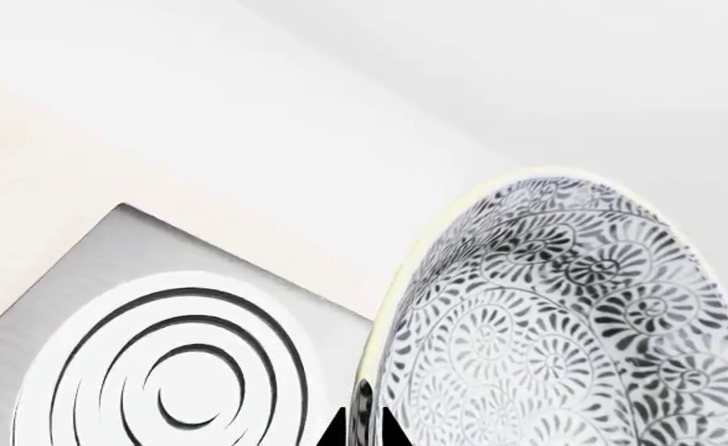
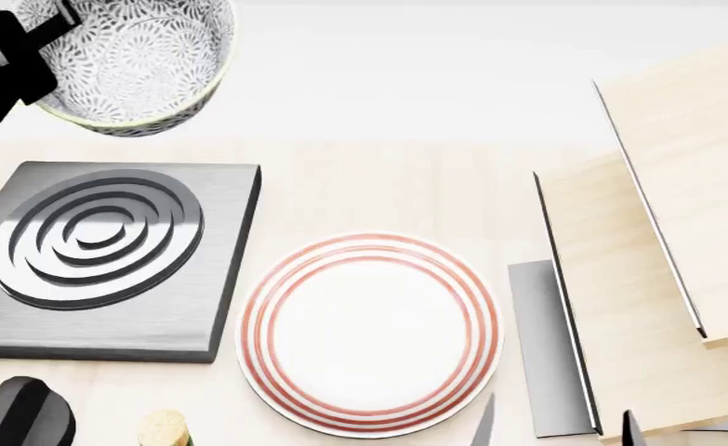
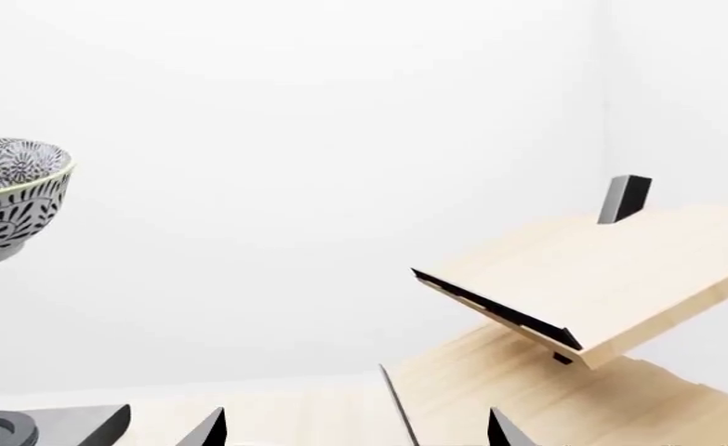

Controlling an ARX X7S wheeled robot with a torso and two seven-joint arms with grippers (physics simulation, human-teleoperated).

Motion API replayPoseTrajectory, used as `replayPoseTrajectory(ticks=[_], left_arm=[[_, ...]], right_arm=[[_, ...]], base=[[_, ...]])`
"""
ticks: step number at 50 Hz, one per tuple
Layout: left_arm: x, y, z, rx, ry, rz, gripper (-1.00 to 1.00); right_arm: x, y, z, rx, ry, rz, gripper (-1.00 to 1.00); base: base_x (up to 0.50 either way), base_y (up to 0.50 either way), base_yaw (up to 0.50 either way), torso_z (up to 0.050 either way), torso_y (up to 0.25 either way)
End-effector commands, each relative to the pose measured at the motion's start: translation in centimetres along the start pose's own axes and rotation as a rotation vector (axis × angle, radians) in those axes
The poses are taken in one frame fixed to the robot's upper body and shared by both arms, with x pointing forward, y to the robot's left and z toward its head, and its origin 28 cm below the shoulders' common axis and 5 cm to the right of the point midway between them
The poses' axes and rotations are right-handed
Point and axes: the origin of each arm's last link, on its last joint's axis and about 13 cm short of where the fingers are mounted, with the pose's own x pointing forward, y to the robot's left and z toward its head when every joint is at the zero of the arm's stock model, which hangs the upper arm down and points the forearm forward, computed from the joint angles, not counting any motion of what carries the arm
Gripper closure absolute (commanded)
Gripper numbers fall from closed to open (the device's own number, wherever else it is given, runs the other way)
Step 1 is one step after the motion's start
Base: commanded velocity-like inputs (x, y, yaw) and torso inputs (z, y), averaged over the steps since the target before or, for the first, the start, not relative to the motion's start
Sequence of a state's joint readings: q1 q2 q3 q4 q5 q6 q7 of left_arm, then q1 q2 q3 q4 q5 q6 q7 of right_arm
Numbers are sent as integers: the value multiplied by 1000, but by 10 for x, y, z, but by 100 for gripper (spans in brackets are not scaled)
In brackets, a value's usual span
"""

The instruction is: Pick up the akita bowl and put it on the plate.

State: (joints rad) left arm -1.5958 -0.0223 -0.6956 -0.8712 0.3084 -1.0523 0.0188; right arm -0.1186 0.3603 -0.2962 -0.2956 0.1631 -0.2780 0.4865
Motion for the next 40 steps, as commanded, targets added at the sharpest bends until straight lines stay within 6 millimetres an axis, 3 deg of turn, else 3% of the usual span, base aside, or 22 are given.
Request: replayPoseTrajectory(ticks=[1, 13, 40], left_arm=[[14, -16, -15, 62, 49, -27, 100], [28, -25, -38, 170, 106, -35, 100], [39, -41, -82, 287, 202, -105, 100]], right_arm=[[0, -1, -1, 4, 1, -4, -100], [-1, -1, -3, 9, 8, -4, -100], [-1, -1, -3, 9, 10, -1, -100]], base=[[0, 0, 0, 0, 0], [0, 0, 0, 0, 0], [0, 0, 0, 0, 0]])
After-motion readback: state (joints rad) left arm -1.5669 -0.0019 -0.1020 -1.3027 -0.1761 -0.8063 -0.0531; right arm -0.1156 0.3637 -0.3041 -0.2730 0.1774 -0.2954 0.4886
